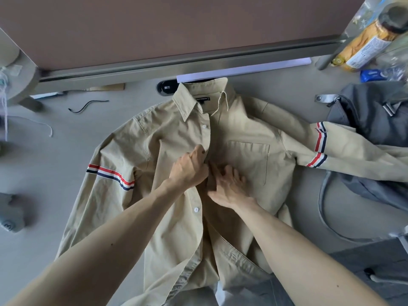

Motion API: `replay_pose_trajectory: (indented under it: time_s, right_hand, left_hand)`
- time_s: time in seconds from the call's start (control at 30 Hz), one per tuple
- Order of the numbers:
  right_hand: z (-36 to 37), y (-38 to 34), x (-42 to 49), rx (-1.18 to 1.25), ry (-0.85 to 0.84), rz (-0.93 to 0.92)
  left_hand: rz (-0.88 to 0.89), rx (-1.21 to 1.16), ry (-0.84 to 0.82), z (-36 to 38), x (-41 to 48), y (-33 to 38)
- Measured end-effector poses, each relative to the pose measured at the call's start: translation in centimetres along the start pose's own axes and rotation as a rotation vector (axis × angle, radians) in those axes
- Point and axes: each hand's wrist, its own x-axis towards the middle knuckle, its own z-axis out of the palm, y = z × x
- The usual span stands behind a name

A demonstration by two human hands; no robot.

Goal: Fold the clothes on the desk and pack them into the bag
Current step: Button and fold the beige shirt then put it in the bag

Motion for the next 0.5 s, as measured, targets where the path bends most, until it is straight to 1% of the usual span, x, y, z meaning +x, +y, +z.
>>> replay_pose_trajectory:
  time_s: [0.03,0.1,0.17,0.3,0.33,0.37,0.43,0.47,0.5]
  right_hand:
    - [0.0,0.1,0.0,0.001,0.011,-0.01]
    - [0.1,0.5,0.3,-0.003,0.025,-0.041]
    - [0.3,0.9,0.5,-0.012,0.005,-0.064]
    - [-0.3,1.2,0.3,0.026,-0.073,-0.082]
    - [-0.3,1.3,0.1,0.057,-0.084,-0.085]
    - [-0.4,1.4,-0.5,0.113,-0.083,-0.087]
    - [-0.3,1.8,-2.4,0.277,-0.021,-0.086]
    - [-0.2,2.2,-3.8,0.329,0.043,-0.088]
    - [0.1,2.6,-5.2,0.345,0.1,-0.082]
  left_hand:
    - [0.031,0.05,-0.014,0.2,-0.5,0.2]
    - [0.024,0.109,-0.124,0.9,-1.3,-0.1]
    - [-0.022,0.047,-0.211,1.6,-1.9,-1.2]
    - [0.002,-0.086,-0.221,2.9,-3.6,-3.2]
    - [0.008,-0.123,-0.198,3.1,-4.4,-3.6]
    - [0.015,-0.151,-0.134,3.2,-5.3,-4.0]
    - [0.021,-0.159,0.078,3.6,-7.5,-5.1]
    - [0.011,-0.154,0.204,3.6,-8.8,-5.5]
    - [-0.008,-0.164,0.289,3.7,-10.1,-6.0]
